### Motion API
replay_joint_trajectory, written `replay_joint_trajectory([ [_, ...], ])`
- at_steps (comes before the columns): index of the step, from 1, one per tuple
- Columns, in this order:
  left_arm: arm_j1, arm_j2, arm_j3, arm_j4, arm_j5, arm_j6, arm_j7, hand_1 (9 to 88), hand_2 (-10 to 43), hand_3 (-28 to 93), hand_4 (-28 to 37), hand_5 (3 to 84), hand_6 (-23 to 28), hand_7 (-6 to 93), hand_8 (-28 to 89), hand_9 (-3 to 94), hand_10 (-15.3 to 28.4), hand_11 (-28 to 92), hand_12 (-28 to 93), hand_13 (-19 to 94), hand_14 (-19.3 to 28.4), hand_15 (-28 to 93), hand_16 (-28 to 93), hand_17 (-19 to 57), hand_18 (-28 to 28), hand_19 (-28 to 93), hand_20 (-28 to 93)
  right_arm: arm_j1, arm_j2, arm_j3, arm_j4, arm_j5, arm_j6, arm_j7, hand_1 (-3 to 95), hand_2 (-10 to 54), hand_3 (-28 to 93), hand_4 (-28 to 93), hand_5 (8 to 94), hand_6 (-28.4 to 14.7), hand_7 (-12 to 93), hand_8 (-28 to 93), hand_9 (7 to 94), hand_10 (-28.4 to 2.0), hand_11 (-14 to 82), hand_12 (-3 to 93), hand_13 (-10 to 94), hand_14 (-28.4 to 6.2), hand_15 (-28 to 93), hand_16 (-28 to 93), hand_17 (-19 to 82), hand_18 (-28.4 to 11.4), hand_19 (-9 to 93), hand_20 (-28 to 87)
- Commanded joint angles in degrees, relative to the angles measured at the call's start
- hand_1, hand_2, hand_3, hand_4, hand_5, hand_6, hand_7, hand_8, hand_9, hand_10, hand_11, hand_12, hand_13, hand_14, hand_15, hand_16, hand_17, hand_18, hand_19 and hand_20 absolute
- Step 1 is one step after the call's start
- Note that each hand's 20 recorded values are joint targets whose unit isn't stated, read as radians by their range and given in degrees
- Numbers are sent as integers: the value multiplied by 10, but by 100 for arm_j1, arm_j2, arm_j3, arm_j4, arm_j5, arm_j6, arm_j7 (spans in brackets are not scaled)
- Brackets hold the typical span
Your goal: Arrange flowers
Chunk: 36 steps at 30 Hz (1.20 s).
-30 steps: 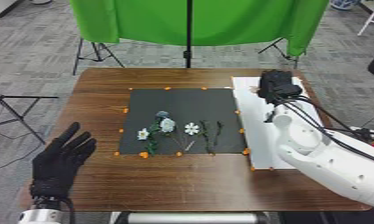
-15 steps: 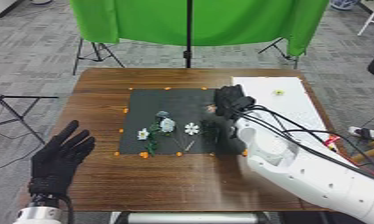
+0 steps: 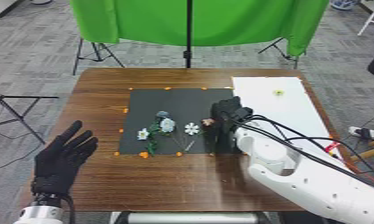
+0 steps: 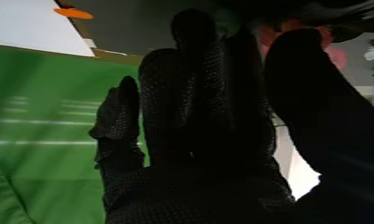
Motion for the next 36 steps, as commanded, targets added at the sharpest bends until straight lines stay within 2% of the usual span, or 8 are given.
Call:
replay_joint_trajectory([
  [1, 90, -46, 30, 13, 45, -63, -63, 229, 46, 812, -257, 381, 86, 105, -89, 352, 207, 227, 119, 226, 279, 502, -72, -82, 284, 508, 307, -269, 405, 705, -513, 145, -304, 42, 374, -95, 824, -283, 585, 21, 134, -128, 701, -111, 333, 178, 607, -92, 776, 184, 204, -226, 827, 502],
  [3, 82, -31, 45, 12, 27, -36, -43, 229, 46, 813, -256, 380, 86, 106, -89, 352, 207, 227, 119, 226, 279, 503, -72, -82, 284, 507, 310, -327, 513, 983, -698, 628, -355, 265, 370, -95, 827, -283, 573, 12, 129, -126, 683, -115, 340, 176, 597, -97, 780, 182, 199, -227, 824, 506],
  [7, 71, -42, 37, 26, 37, -52, -84, 229, 46, 812, -257, 378, 85, 107, -89, 352, 206, 227, 119, 226, 279, 502, -72, -81, 284, 505, 313, -130, 874, 983, -667, 676, 232, 485, 369, -95, 830, -283, 562, 4, 125, -123, 651, -131, 337, 168, 577, -106, 783, 173, 192, -227, 817, 507],
  [14, -52, 19, 125, 118, -21, -57, -63, 229, 47, 811, -259, 374, 83, 107, -90, 351, 204, 228, 119, 226, 279, 502, -72, -81, 284, 501, 318, 919, 992, 212, 324, 892, 971, 1047, 372, -95, 828, -283, 554, 2, 131, -125, 601, -144, 283, 146, 541, -115, 766, 144, 190, -222, 809, 495],
  [17, -117, 78, 189, 137, -34, -39, 14, 228, 47, 812, -260, 371, 80, 108, -90, 350, 204, 227, 118, 225, 278, 501, -72, -81, 284, 499, 318, 1396, 877, -286, 842, 809, 1110, 1098, 376, -95, 825, -283, 560, 1, 137, -127, 601, -144, 275, 144, 540, -117, 760, 133, 192, -220, 809, 488],
  [26, -228, 135, 258, 138, -19, -66, 42, 227, 47, 812, -261, 369, 80, 110, -92, 349, 204, 227, 119, 225, 278, 501, -71, -81, 284, 495, 321, 1781, 225, -659, 1982, 1151, 201, 1451, 370, -95, 816, -283, 544, 19, 146, -134, 597, -141, 255, 143, 539, -115, 756, 120, 197, -221, 817, 478],
  [30, -263, 138, 266, 144, -19, -80, 35, 227, 47, 812, -261, 368, 80, 111, -92, 348, 204, 227, 120, 225, 278, 502, -72, -81, 284, 494, 324, 1765, 105, -634, 2244, 1288, -169, 1544, 363, -95, 810, -283, 532, 28, 146, -136, 599, -140, 255, 144, 539, -114, 757, 120, 194, -221, 816, 477],
  [36, -288, 173, 262, 158, -54, -65, 78, 227, 47, 812, -261, 367, 79, 114, -93, 348, 204, 227, 119, 225, 279, 502, -72, -81, 284, 492, 325, 1843, -3, -728, 2552, 1211, -377, 1654, 366, -95, 799, -283, 516, 40, 144, -136, 593, -138, 251, 144, 534, -110, 755, 118, 186, -219, 809, 475],
])
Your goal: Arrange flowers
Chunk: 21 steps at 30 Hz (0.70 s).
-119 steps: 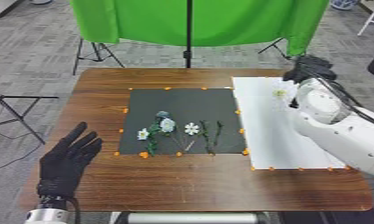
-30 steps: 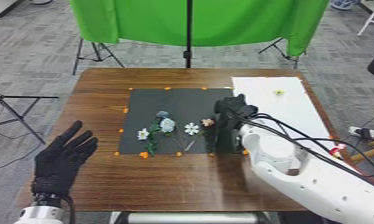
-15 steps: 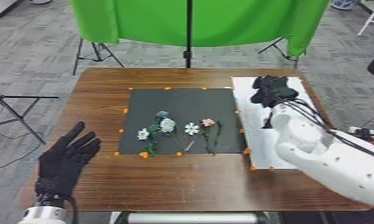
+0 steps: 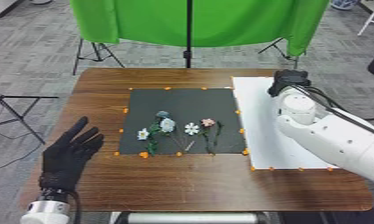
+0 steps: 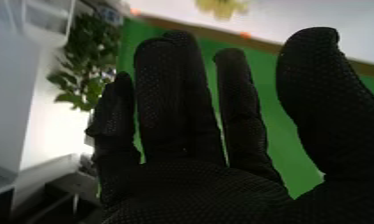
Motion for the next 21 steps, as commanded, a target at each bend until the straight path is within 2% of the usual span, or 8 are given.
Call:
replay_joint_trajectory([
  [1, -9, 46, 17, 40, -60, -35, 53, 227, 47, 812, -261, 367, 79, 113, -93, 348, 205, 228, 119, 225, 279, 502, -72, -81, 284, 492, 326, 63, -155, -140, 319, -36, -232, 234, 368, -95, 796, -283, 517, 45, 146, -136, 594, -137, 250, 143, 535, -109, 754, 117, 186, -219, 809, 475],
  [5, -62, 55, 11, 45, -46, -66, 56, 227, 47, 812, -261, 366, 79, 114, -93, 349, 205, 227, 119, 224, 278, 502, -72, -81, 284, 491, 327, 81, -221, 24, 515, 133, -757, 307, 377, -95, 787, -283, 524, 53, 150, -141, 607, -122, 244, 142, 539, -106, 752, 116, 189, -217, 807, 473],
  [9, -81, 67, -9, 39, -57, -26, 87, 227, 47, 812, -261, 367, 80, 114, -93, 348, 204, 228, 119, 225, 278, 502, -72, -81, 284, 490, 328, 80, -183, 83, 618, 66, -931, 110, 400, -95, 773, -283, 546, 63, 159, -147, 623, -97, 221, 136, 552, -93, 737, 114, 189, -212, 804, 471],
  [12, -76, 48, -30, 39, -33, -49, 58, 227, 47, 812, -261, 367, 81, 113, -93, 348, 204, 228, 119, 225, 278, 502, -72, -81, 284, 490, 329, 57, -183, 48, 644, 147, -724, 134, 421, -95, 759, -283, 597, 65, 156, -143, 661, -73, 205, 141, 578, -77, 713, 125, 202, -206, 809, 470],
  [14, -75, 42, -11, 46, -52, -49, 85, 227, 47, 812, -262, 368, 81, 113, -93, 348, 204, 228, 119, 225, 278, 502, -72, -81, 284, 490, 329, 39, -174, -40, 667, 58, -363, 88, 491, -95, 688, -282, 695, 62, 155, -73, 746, -48, 138, 203, 638, -44, 663, 196, 231, -189, 822, 456],
  [16, -69, 35, -3, 51, -41, -66, 81, 227, 47, 811, -262, 368, 81, 112, -93, 349, 204, 228, 119, 225, 278, 502, -72, -82, 284, 490, 329, 39, -151, -152, 664, 22, -30, 105, 540, -95, 639, -283, 763, 62, 157, -38, 809, -36, 84, 254, 675, -22, 631, 236, 251, -175, 832, 442],
  [18, -61, 20, -1, 50, -37, -76, 75, 227, 48, 811, -263, 368, 81, 112, -93, 349, 204, 229, 119, 225, 278, 502, -72, -82, 284, 490, 329, -6, -114, -126, 626, -70, 81, -3, 579, -95, 615, -283, 825, 63, 166, -16, 881, -31, 62, 288, 725, -3, 604, 261, 285, -147, 843, 428],
  [21, -23, 8, 6, 41, -47, -48, 79, 227, 48, 811, -263, 368, 81, 113, -92, 349, 204, 228, 119, 225, 278, 502, -72, -82, 284, 490, 329, -15, -22, -198, 579, -174, 379, -174, 594, -95, 625, -283, 861, 55, 158, -4, 920, -39, 63, 300, 770, 15, 577, 279, 317, -124, 857, 410],
])
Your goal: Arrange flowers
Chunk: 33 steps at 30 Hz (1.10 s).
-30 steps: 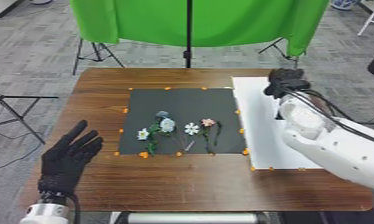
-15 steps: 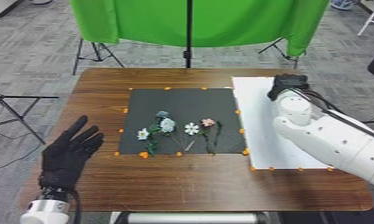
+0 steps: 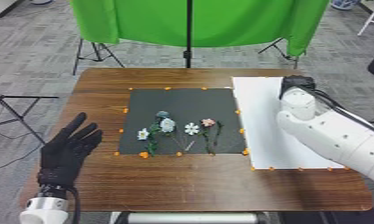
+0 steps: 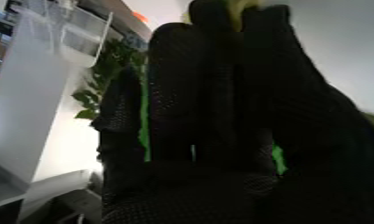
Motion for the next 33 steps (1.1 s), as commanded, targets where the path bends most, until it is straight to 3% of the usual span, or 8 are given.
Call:
replay_joint_trajectory([
  [1, 117, -71, 2, 14, -21, -35, -4, 226, 48, 811, -264, 368, 81, 112, -92, 349, 204, 229, 119, 225, 279, 502, -72, -82, 284, 491, 329, -68, 209, -203, -87, -328, 775, -347, 592, -95, 630, -283, 864, 53, 157, -2, 924, -40, 64, 300, 775, 17, 574, 280, 321, -123, 858, 408],
  [6, 175, -120, -27, -8, -6, -28, -31, 226, 48, 811, -265, 369, 82, 112, -93, 349, 205, 228, 119, 224, 278, 502, -72, -82, 284, 492, 328, 82, 378, -388, -287, -131, 1548, -158, 584, -95, 661, -283, 887, 46, 151, 10, 936, -50, 84, 306, 793, 18, 567, 299, 335, -126, 872, 405],
  [8, 181, -282, -90, -14, 90, -110, -130, 226, 49, 812, -265, 369, 82, 112, -93, 349, 206, 229, 119, 224, 278, 502, -72, -82, 284, 492, 327, -6, 421, -177, -451, -86, 1603, -164, 581, -95, 671, -283, 890, 44, 150, 13, 936, -53, 93, 306, 797, 13, 574, 301, 337, -131, 874, 409],
  [14, 262, -245, -102, -45, 89, -84, -87, 226, 49, 813, -267, 369, 82, 113, -93, 349, 205, 229, 119, 224, 278, 502, -72, -83, 284, 494, 325, -428, 764, 219, -1455, -263, 2055, -82, 576, -95, 687, -283, 896, 36, 148, 18, 937, -55, 104, 304, 799, 9, 580, 300, 339, -140, 877, 416],
  [21, 305, -247, -103, -36, 81, -138, -68, 225, 49, 814, -267, 370, 82, 113, -93, 349, 204, 229, 119, 224, 279, 503, -72, -83, 284, 495, 323, -1766, 1076, 1223, -3133, -462, 1906, -172, 568, -95, 708, -283, 899, 29, 144, 22, 937, -57, 115, 303, 804, -1, 595, 295, 343, -153, 886, 421],
  [24, 317, -266, -123, -37, 98, -151, -131, 225, 49, 814, -267, 370, 82, 112, -93, 349, 205, 229, 118, 224, 279, 503, -72, -83, 284, 495, 322, -2332, 1012, 1474, -3615, -522, 1935, -161, 569, -95, 710, -283, 898, 25, 141, 24, 937, -59, 116, 303, 803, -4, 599, 292, 342, -159, 891, 422],
  [29, 299, -311, -138, -33, 118, -165, -236, 224, 49, 814, -267, 370, 82, 113, -93, 349, 205, 229, 118, 224, 278, 503, -72, -83, 284, 496, 320, -2898, 707, 1710, -3914, -447, 1549, -376, 561, -95, 718, -283, 879, 18, 146, 37, 937, -61, 100, 330, 771, -13, 632, 287, 329, -166, 899, 422],
  [33, 235, -312, -125, -14, 139, -203, -284, 225, 49, 813, -268, 370, 82, 114, -93, 349, 205, 229, 118, 224, 279, 503, -72, -84, 284, 497, 319, -2905, 589, 1518, -3870, -510, 1561, -382, 554, -95, 723, -283, 869, 18, 150, 33, 937, -66, 114, 343, 760, -26, 653, 274, 320, -173, 903, 425],
])
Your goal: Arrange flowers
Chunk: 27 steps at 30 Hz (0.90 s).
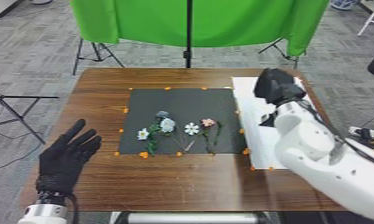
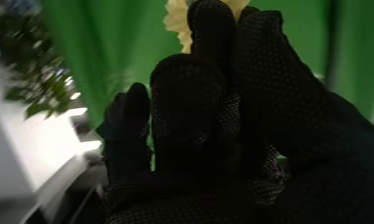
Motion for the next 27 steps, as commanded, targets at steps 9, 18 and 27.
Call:
replay_joint_trajectory([
  [9, 29, -112, -44, 24, 87, -114, -270, 225, 50, 813, -264, 370, 83, 113, -93, 349, 205, 229, 119, 224, 279, 503, -73, -84, 284, 498, 316, -725, -493, -466, -138, -269, -399, -230, 544, -95, 727, -283, 858, 22, 159, 27, 928, -74, 152, 340, 742, -43, 688, 248, 305, -189, 907, 436],
  [18, 20, -110, -42, 32, 113, -124, -285, 230, 50, 811, -261, 372, 83, 112, -93, 349, 205, 229, 118, 225, 279, 506, -73, -84, 284, 497, 314, -1063, -447, -114, -374, -26, -569, -389, 460, -95, 752, -283, 753, 3, 140, -20, 871, -90, 262, 278, 713, -68, 737, 202, 301, -224, 899, 473],
  [27, 41, -90, -22, 34, 91, -83, -189, 231, 50, 811, -258, 375, 86, 111, -92, 349, 206, 230, 118, 224, 279, 505, -74, -84, 284, 498, 313, -1095, -438, 12, -529, 37, -419, -572, 382, -95, 757, -283, 698, -1, 137, -121, 838, -105, 373, 193, 697, -84, 770, 207, 299, -244, 894, 502],
])
